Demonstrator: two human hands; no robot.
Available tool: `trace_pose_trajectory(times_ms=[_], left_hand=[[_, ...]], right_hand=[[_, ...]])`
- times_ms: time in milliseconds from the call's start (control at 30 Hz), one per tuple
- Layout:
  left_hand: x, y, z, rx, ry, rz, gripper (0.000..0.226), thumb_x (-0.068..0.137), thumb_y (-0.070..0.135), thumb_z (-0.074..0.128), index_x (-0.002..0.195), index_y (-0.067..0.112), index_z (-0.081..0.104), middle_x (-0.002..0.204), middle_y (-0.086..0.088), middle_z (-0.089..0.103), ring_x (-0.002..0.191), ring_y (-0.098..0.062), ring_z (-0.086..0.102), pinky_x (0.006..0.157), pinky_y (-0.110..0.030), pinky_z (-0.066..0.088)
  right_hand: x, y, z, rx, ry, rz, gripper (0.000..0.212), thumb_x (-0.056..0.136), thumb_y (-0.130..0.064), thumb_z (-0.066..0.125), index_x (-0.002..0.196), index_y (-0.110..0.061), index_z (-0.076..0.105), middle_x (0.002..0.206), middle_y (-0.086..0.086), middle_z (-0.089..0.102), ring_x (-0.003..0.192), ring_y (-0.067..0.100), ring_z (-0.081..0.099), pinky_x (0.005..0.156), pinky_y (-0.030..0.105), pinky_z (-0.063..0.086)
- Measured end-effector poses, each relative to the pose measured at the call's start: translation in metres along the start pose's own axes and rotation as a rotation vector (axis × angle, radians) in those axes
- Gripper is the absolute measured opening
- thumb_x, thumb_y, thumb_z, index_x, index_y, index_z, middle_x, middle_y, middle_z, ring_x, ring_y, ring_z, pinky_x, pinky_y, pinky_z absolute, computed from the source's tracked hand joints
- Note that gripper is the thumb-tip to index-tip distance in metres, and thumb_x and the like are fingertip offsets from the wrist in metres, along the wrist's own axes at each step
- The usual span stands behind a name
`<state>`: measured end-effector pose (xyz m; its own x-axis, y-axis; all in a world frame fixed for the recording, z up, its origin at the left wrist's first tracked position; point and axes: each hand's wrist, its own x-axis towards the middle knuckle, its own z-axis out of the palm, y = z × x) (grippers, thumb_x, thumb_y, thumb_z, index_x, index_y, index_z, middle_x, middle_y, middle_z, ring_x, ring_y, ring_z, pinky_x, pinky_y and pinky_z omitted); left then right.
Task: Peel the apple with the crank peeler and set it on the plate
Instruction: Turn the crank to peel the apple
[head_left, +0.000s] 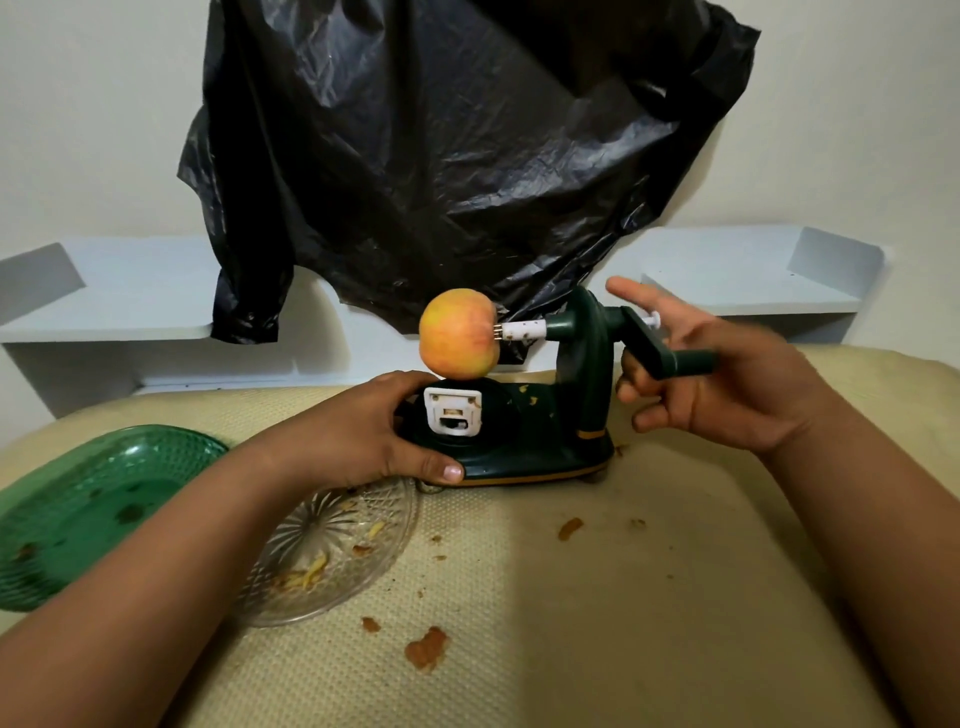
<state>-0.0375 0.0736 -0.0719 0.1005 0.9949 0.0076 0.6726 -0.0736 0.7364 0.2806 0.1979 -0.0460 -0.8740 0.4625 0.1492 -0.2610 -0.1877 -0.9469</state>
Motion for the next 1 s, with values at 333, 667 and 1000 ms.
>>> trace_pose_trajectory(times_ms=[333,667,1000], left_hand=[[-0.002,0.002,0.001,-0.013,0.008,-0.022,0.082,0.066,0.036,0.095,0.137,0.036,0.055,0.133,0.015,0.064,0.120,-0.003,0.062,0.110,-0.038,0.048],[-0.003,0.003,0.002,-0.007,0.018,-0.027,0.084,0.064,0.038,0.095,0.138,0.036,0.055,0.133,0.015,0.062,0.120,-0.003,0.061,0.109,-0.033,0.048],[-0.004,0.004,0.003,0.100,0.053,-0.006,0.094,0.062,0.044,0.095,0.144,0.036,0.048,0.138,0.012,0.054,0.127,-0.009,0.054,0.111,-0.040,0.047]], right_hand=[[0.000,0.001,-0.002,-0.554,0.224,-0.165,0.074,0.059,-0.022,0.093,0.126,-0.030,0.064,0.112,-0.006,0.067,0.098,0.013,0.068,0.077,0.033,0.057],[0.011,0.013,-0.003,-0.518,0.444,-0.330,0.045,0.058,-0.028,0.080,0.103,-0.023,0.077,0.096,-0.009,0.074,0.095,0.007,0.066,0.081,0.027,0.051],[0.026,0.013,0.019,-0.277,0.649,-0.214,0.031,0.080,-0.051,0.069,0.084,-0.020,0.065,0.058,-0.001,0.057,0.048,0.013,0.053,0.058,0.031,0.051]])
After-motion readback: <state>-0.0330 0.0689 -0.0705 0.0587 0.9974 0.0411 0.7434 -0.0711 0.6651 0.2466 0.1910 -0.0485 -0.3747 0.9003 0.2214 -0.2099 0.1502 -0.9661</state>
